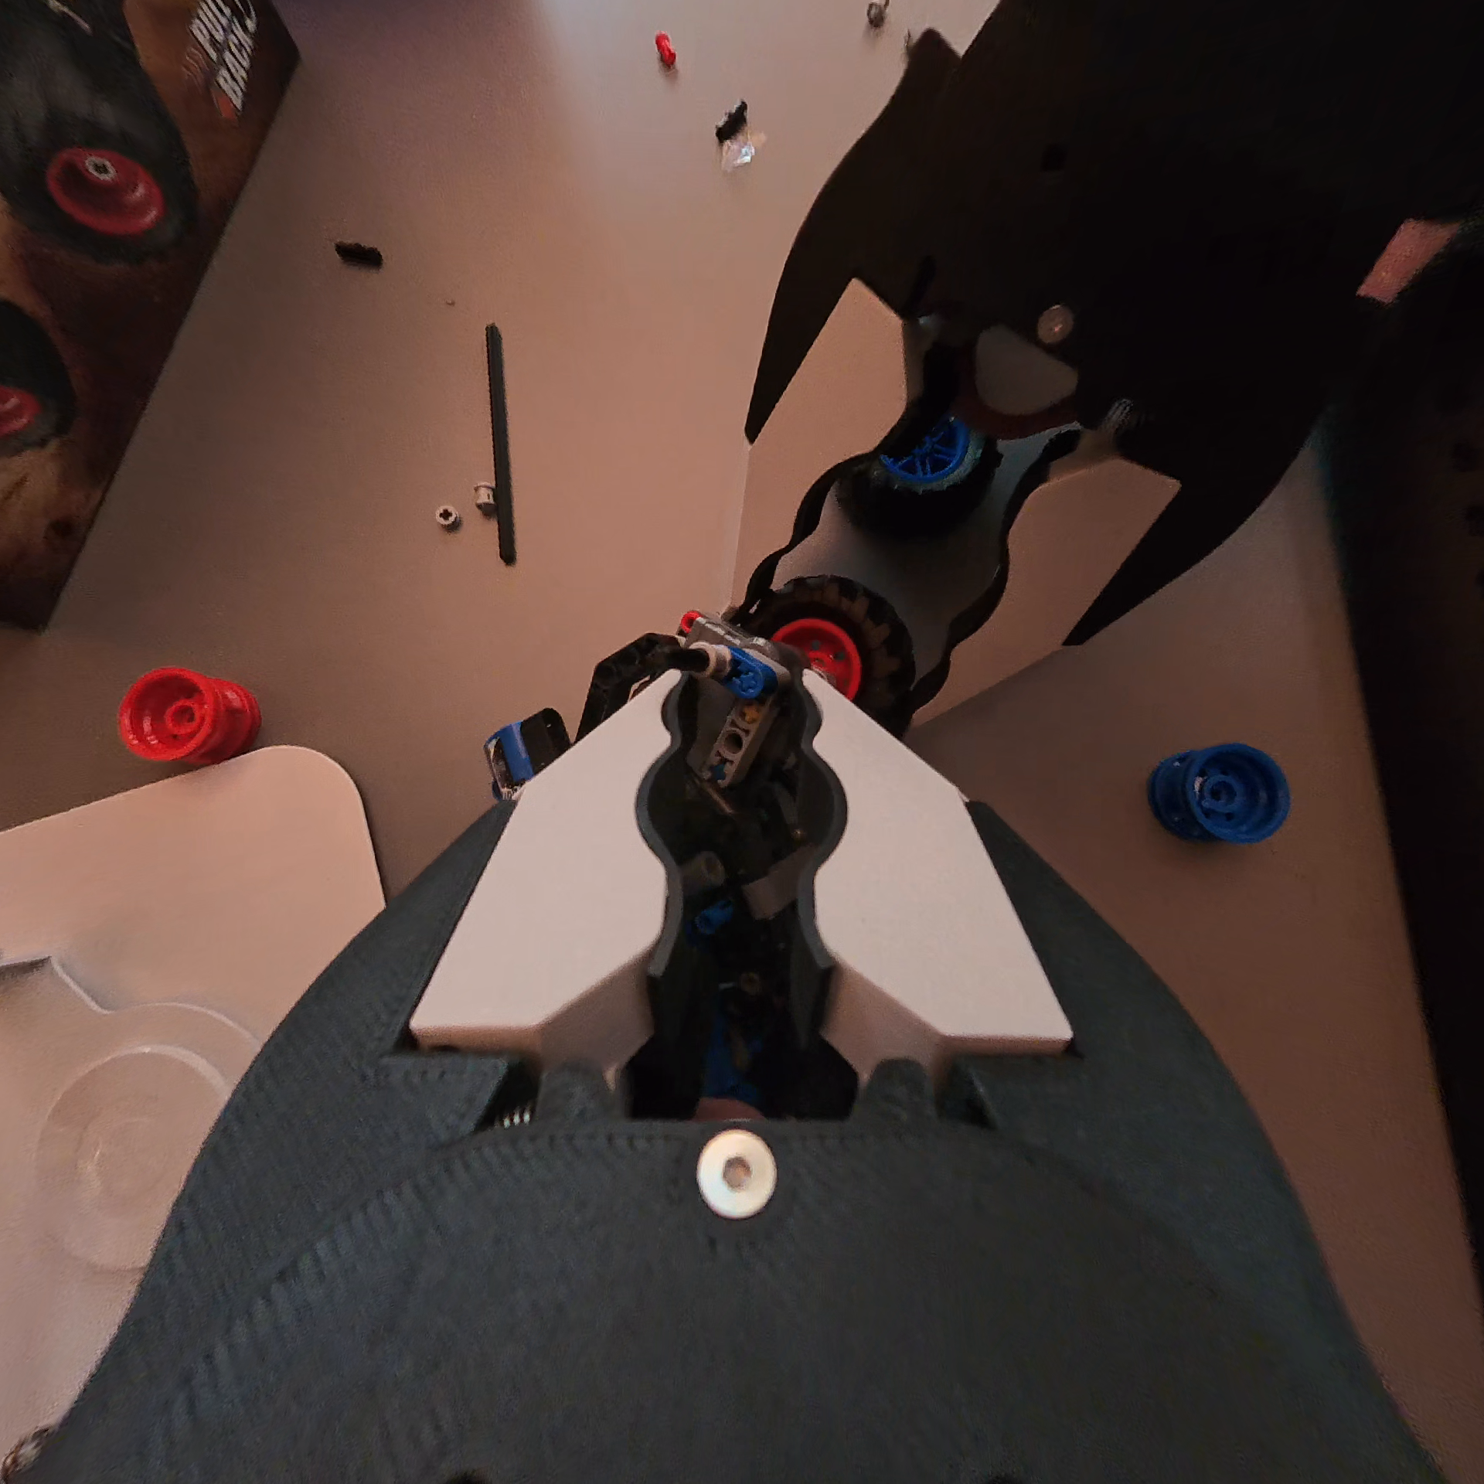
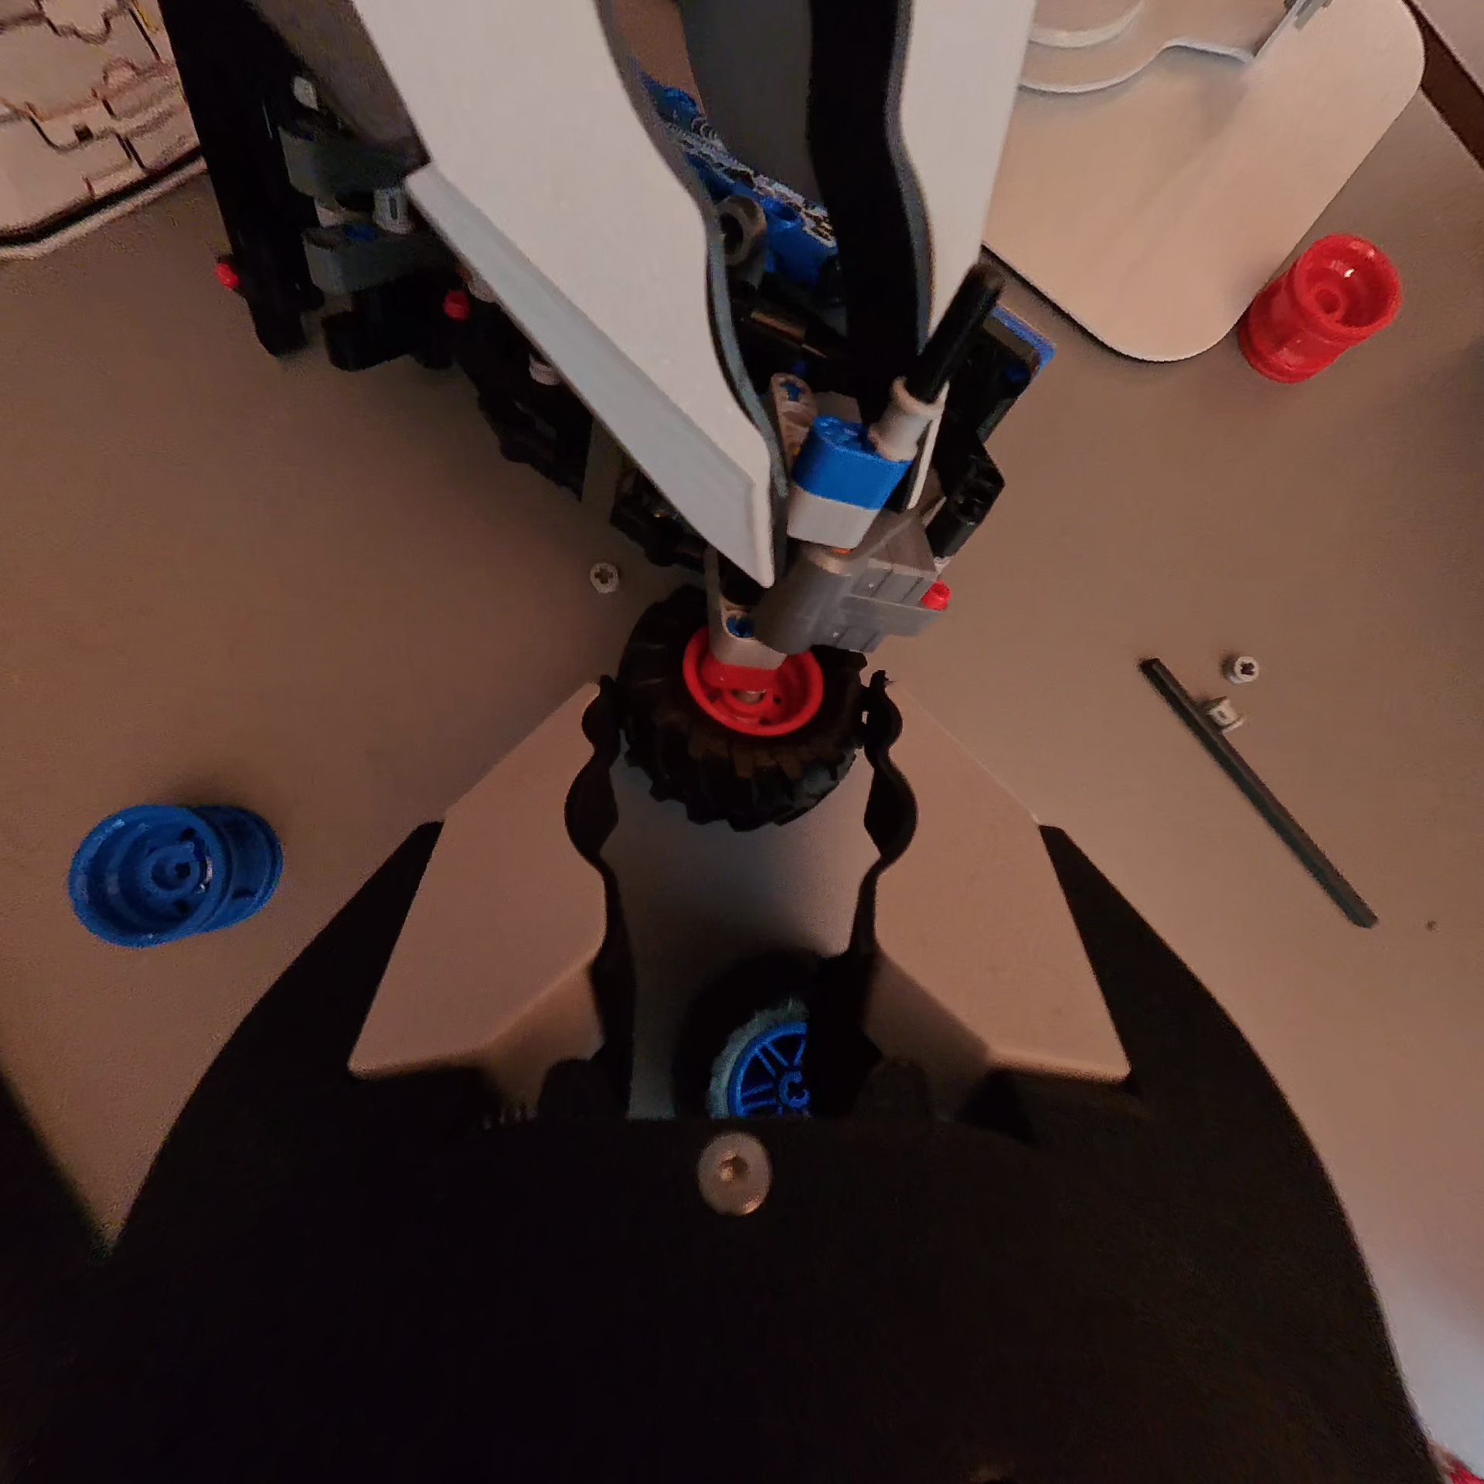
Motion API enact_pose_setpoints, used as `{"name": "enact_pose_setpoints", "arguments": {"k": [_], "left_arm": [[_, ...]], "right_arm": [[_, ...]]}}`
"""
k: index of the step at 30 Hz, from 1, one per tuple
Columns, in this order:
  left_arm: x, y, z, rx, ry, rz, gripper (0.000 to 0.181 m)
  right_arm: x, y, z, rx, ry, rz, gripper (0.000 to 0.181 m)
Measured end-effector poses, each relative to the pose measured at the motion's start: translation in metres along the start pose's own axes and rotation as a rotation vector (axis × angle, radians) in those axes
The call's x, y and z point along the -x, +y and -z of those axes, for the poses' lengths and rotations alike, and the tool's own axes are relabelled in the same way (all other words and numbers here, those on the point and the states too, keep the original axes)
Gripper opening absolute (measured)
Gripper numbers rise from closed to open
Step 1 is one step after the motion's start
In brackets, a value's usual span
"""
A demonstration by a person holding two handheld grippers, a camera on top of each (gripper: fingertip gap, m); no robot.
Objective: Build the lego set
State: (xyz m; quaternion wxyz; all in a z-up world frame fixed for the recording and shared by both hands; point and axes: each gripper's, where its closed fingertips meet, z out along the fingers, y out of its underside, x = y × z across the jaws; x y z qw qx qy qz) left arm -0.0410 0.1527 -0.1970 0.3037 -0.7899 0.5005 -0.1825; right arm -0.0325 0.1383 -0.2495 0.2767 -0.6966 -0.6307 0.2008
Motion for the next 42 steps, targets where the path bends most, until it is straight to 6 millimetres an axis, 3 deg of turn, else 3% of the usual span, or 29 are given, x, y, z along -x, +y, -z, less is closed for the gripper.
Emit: {"name": "enact_pose_setpoints", "arguments": {"k": [5,10,13,17,25,27,29,36,42], "left_arm": [[-0.003,-0.005,0.007,-0.062,0.035,0.022,0.021],[0.001,-0.027,0.039,-0.270,0.081,0.142,0.020],[0.005,-0.033,0.052,-0.399,0.112,0.220,0.018],[0.008,-0.032,0.045,-0.449,0.111,0.253,0.026],[0.020,-0.031,0.031,-0.516,0.130,0.358,0.017],[0.024,-0.029,0.029,-0.532,0.146,0.398,0.015],[0.026,-0.026,0.025,-0.520,0.140,0.405,0.015],[0.035,-0.021,0.022,-0.525,0.104,0.397,0.027],[0.036,-0.018,0.029,-0.585,0.212,0.461,0.032]], "right_arm": [[0.002,-0.004,0.011,-0.001,0.008,0.047,0.060],[-0.007,-0.034,0.056,-0.164,0.014,0.062,0.061],[-0.009,-0.050,0.072,-0.260,-0.006,0.070,0.060],[-0.014,-0.049,0.070,-0.270,-0.005,0.091,0.060],[-0.026,-0.045,0.064,-0.388,0.055,0.003,0.062],[-0.029,-0.043,0.056,-0.384,0.064,-0.023,0.072],[-0.033,-0.039,0.044,-0.351,0.104,-0.008,0.065],[-0.039,-0.049,0.043,-0.372,0.171,0.040,0.063],[-0.039,-0.055,0.043,-0.362,0.239,0.110,0.063]]}}
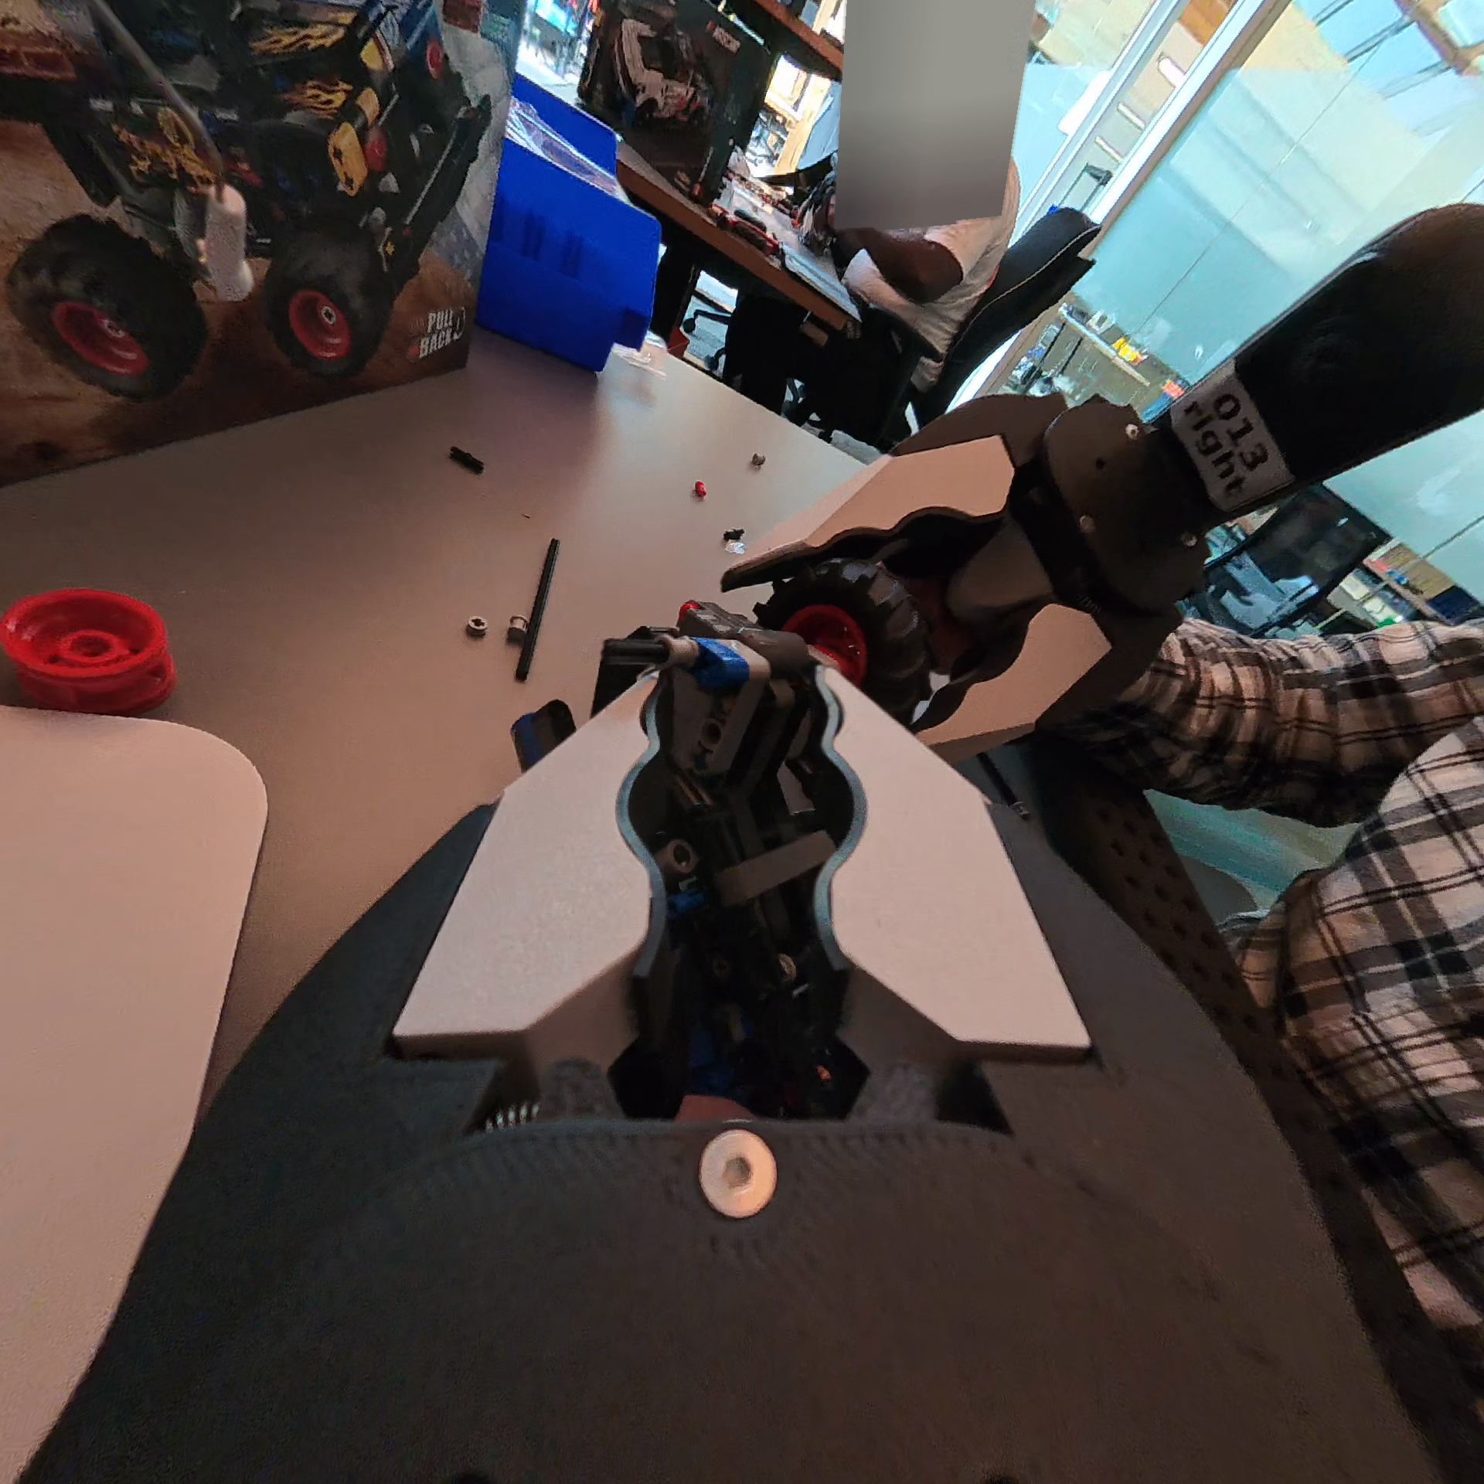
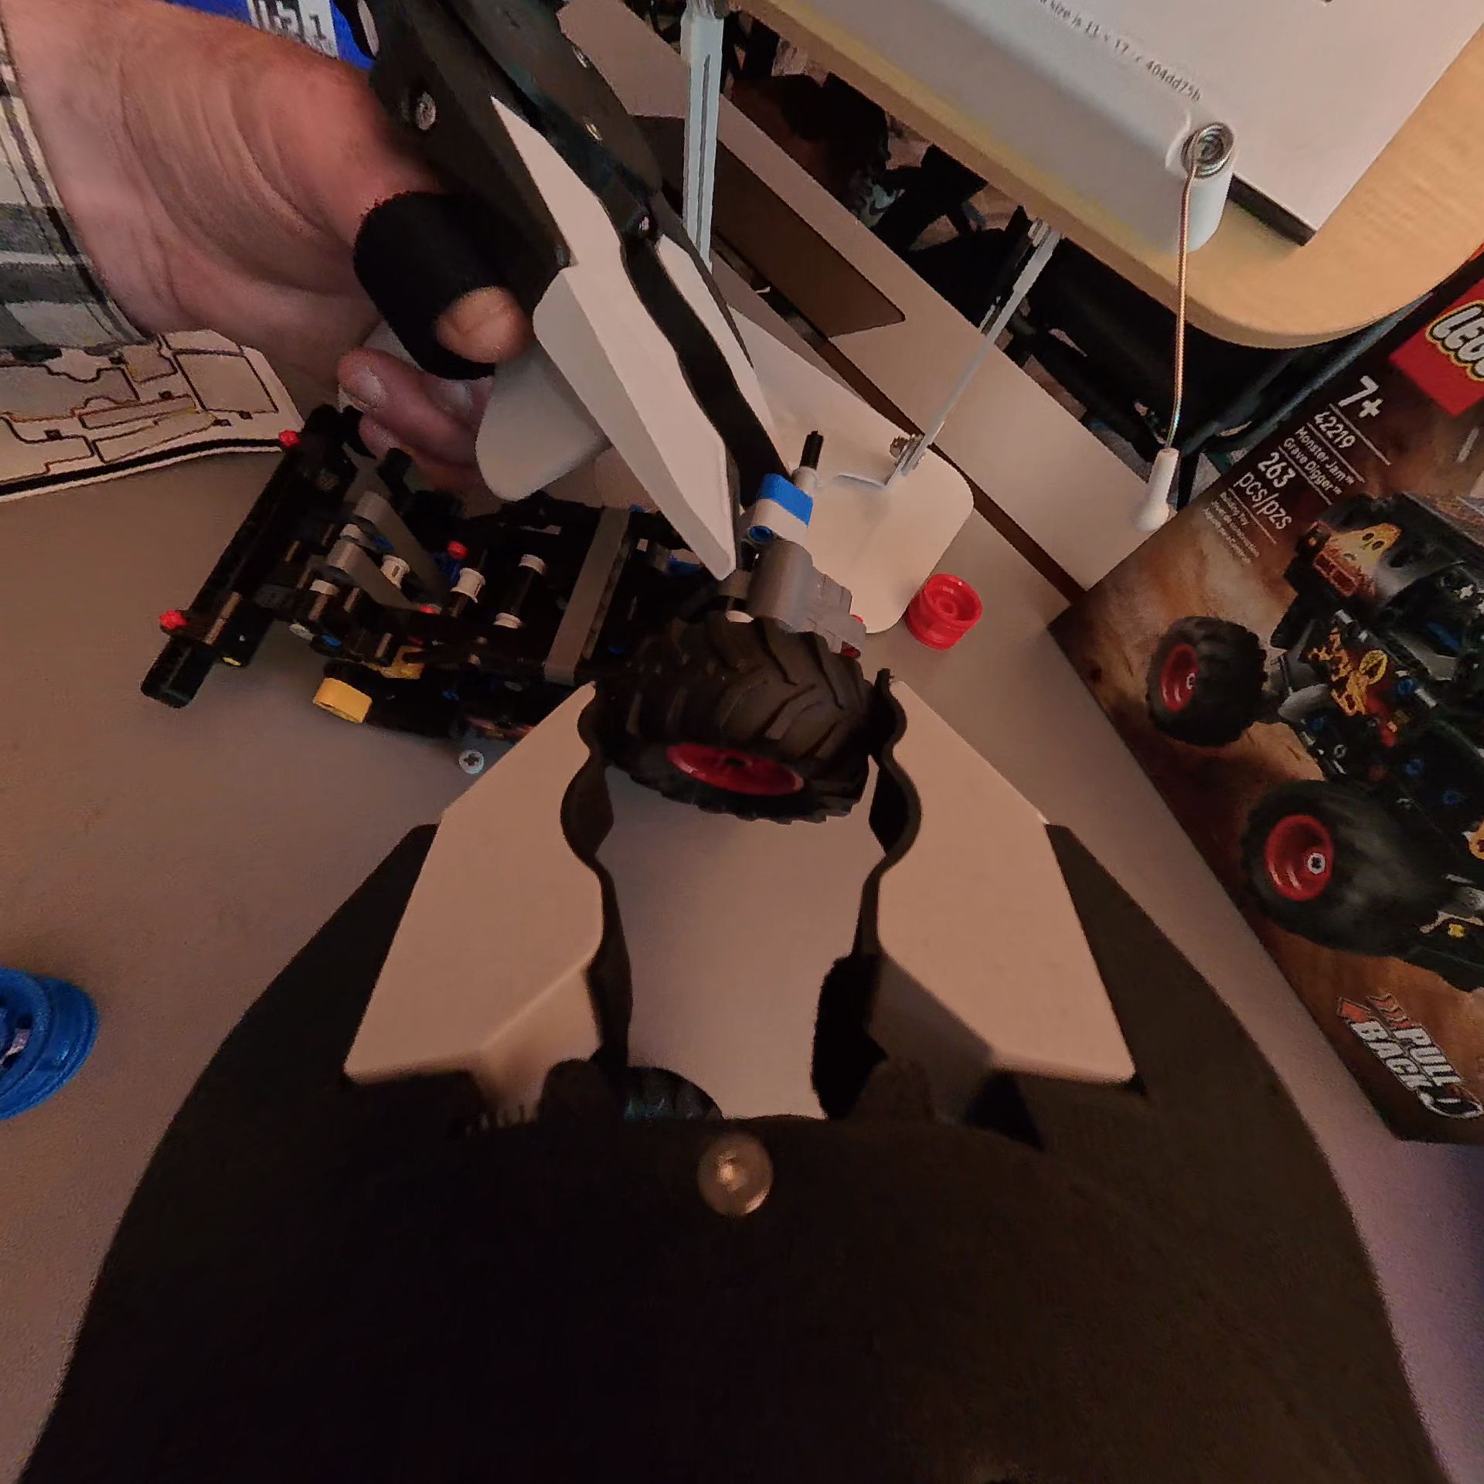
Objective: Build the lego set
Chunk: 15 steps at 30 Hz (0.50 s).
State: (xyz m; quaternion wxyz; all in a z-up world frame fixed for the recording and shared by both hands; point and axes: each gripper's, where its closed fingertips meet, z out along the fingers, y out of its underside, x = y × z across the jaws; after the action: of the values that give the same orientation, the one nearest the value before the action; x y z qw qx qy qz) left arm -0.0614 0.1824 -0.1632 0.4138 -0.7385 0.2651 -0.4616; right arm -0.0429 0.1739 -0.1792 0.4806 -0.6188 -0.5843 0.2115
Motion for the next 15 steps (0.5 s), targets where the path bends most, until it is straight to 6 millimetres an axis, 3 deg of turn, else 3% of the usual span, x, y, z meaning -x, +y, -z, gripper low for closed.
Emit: {"name": "enact_pose_setpoints", "arguments": {"k": [6,12,15], "left_arm": [[-0.001,-0.001,0.002,-0.002,0.013,0.031,0.035],[0.009,0.000,0.001,0.019,-0.053,0.049,0.026],[0.012,0.002,0.012,0.073,-0.102,0.024,0.050]], "right_arm": [[0.000,-0.002,-0.001,-0.009,0.031,0.025,0.063],[-0.003,-0.001,-0.003,-0.013,0.047,0.034,0.063],[0.002,-0.002,-0.003,-0.040,-0.024,-0.064,0.063]]}}
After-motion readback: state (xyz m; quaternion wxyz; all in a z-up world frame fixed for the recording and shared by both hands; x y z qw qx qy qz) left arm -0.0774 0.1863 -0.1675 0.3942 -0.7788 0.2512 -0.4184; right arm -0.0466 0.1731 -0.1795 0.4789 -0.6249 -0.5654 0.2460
